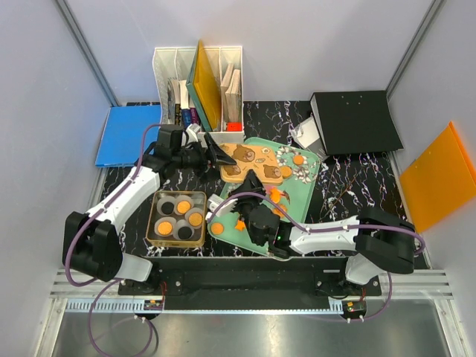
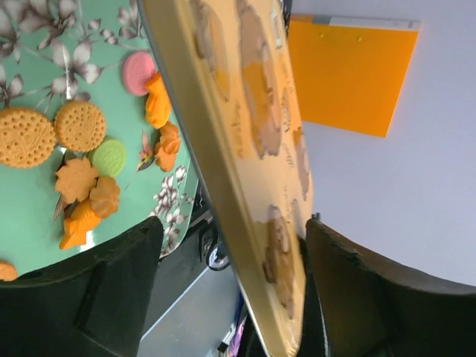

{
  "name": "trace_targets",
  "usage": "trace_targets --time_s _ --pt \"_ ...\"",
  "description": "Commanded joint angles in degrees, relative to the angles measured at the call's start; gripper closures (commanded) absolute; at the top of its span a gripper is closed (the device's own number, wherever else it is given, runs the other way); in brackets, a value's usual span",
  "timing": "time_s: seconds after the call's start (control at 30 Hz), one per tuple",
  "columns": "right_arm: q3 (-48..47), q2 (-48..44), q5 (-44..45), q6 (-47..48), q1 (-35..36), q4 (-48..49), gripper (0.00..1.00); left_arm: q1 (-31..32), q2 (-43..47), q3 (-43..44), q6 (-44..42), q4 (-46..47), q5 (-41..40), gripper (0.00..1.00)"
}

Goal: Pack the cookies

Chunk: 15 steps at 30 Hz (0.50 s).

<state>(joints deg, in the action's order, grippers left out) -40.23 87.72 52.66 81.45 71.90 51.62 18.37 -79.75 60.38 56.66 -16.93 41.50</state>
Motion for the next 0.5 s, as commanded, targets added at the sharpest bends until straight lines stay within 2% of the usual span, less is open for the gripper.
trace_targets --time_s 0.0,0.13,0.2,0.47 --pt "-3.9 1.4 0.6 2.2 0.9 6.8 1.00 0.6 0.0 -0.8 -1.4 1.8 2.9 0.25" --pt "-4.9 2.6 0.9 3.1 1.4 7.9 1.00 1.0 -0.1 0.5 -1.8 2.0 2.7 0.44" --pt "-4.9 3.0 0.9 3.4 1.6 8.2 1.00 1.1 -0.2 1.3 -1.9 2.1 2.5 0.50" --pt "-3.9 1.3 1.7 3.0 1.8 8.4 0.99 1.0 -0.4 1.3 -0.4 5.1 3.6 0.89"
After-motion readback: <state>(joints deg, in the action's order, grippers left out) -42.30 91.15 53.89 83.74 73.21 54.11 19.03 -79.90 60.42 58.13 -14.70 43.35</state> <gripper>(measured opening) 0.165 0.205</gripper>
